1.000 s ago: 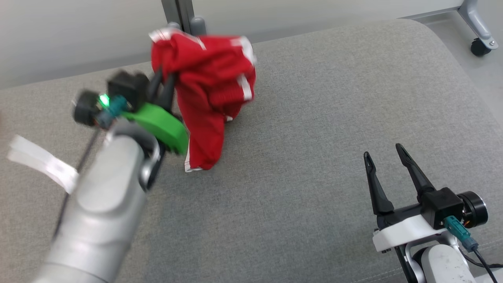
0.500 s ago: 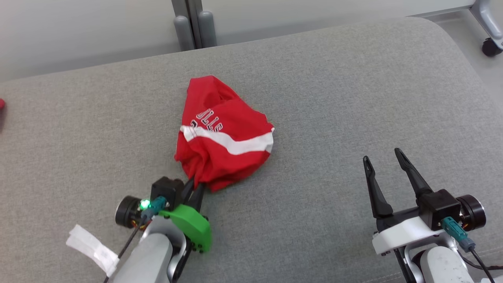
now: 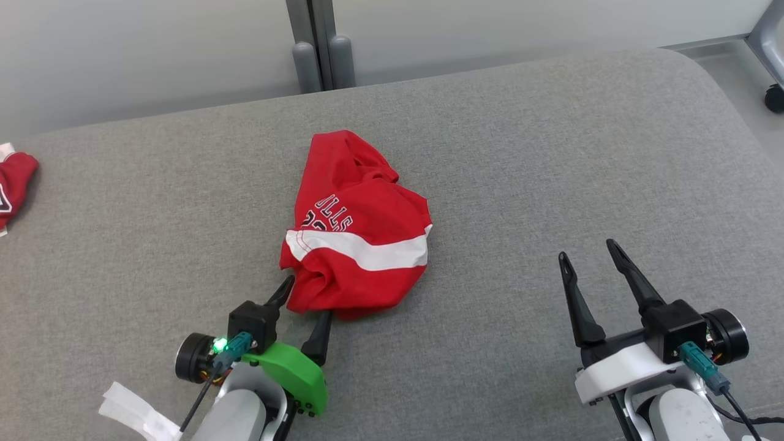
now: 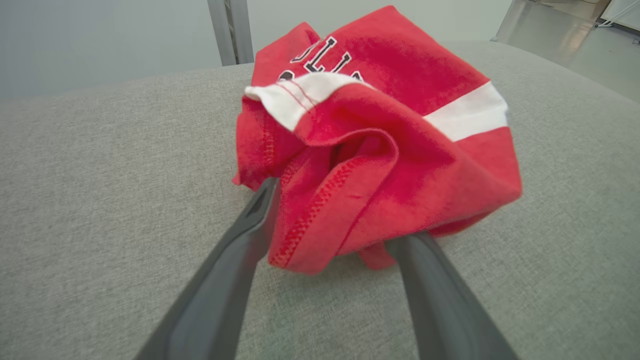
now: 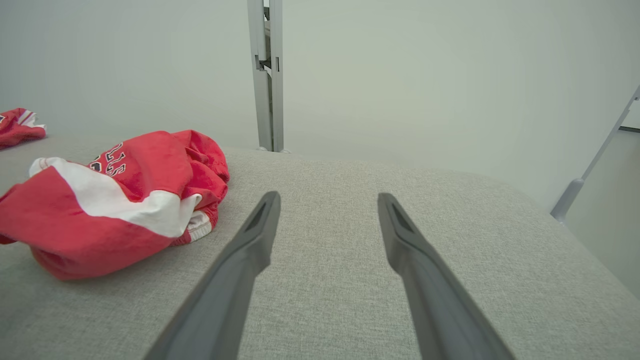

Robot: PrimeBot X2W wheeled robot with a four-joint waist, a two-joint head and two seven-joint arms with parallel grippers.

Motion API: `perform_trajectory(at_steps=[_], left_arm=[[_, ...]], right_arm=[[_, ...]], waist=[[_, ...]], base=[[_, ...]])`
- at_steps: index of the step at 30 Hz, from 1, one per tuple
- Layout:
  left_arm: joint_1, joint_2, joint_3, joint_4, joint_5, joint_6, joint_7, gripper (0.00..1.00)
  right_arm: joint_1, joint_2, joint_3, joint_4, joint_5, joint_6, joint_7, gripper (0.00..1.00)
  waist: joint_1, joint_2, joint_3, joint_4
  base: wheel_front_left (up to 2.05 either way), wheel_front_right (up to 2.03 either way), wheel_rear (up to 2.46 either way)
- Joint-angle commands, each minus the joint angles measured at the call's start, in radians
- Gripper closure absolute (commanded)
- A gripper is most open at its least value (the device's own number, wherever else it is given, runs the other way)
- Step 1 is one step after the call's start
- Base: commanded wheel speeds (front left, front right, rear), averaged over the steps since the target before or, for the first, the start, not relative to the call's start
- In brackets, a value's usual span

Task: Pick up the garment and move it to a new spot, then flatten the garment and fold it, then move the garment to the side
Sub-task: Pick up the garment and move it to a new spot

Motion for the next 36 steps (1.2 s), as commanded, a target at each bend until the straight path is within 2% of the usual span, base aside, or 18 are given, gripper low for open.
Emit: perform_trajectory(at_steps=[1, 11, 18, 27, 36], left_arm=[[0.023, 0.002, 0.007, -0.018, -0.011, -0.002, -0.001, 0.0], [0.118, 0.022, 0.081, -0.191, -0.028, -0.002, -0.001, 0.0], [0.209, -0.006, 0.179, -0.295, -0.018, -0.002, -0.001, 0.0], [0.302, -0.035, 0.27, -0.372, -0.002, -0.002, -0.001, 0.0], [0.351, -0.043, 0.309, -0.399, 0.007, -0.003, -0.001, 0.0]], right_arm=[[0.013, -0.004, 0.001, 0.001, -0.005, -0.001, 0.0, 0.0], [0.014, -0.004, -0.012, -0.001, -0.021, -0.002, 0.0, 0.0], [0.024, -0.004, -0.025, 0.002, -0.019, -0.001, 0.0, 0.0], [0.044, -0.004, -0.028, 0.006, 0.013, -0.001, 0.0, 0.0], [0.056, -0.004, -0.031, 0.025, 0.044, -0.001, 0.0, 0.0]], waist=[[0.0, 0.0, -0.011, 0.007], [0.0, 0.0, -0.061, 0.038], [0.0, 0.0, -0.093, 0.057], [0.0, 0.0, -0.108, 0.066], [0.0, 0.0, -0.11, 0.069]], base=[[0.0, 0.0, 0.0], [0.0, 0.0, 0.0], [0.0, 0.0, 0.0], [0.0, 0.0, 0.0], [0.0, 0.0, 0.0]])
